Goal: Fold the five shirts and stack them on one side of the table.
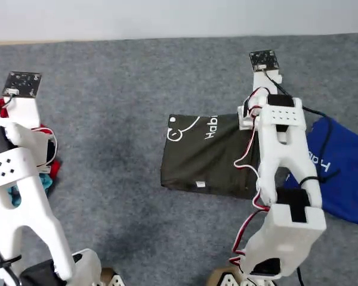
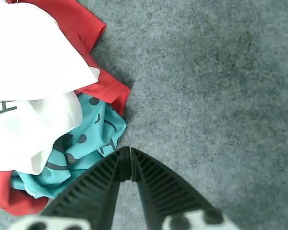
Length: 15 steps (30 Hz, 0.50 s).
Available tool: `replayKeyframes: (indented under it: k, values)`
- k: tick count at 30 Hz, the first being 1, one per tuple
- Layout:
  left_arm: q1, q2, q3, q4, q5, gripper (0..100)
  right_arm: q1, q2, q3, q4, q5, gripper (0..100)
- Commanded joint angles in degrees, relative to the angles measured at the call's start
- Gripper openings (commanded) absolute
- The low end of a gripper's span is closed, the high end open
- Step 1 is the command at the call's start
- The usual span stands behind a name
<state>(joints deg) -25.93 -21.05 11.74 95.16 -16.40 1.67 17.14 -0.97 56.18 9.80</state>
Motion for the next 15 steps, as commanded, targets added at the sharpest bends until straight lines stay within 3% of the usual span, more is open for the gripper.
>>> replayKeyframes:
  k: [1,15]
  values:
    - [-0.09,-1.49,-0.22,-0.53,-0.70,1,1.10,2.33,-6.33,-0.66,0.88,0.9]
    - [-0.09,-1.49,-0.22,-0.53,-0.70,1,2.33,7.69,-15.82,4.00,0.88,0.9]
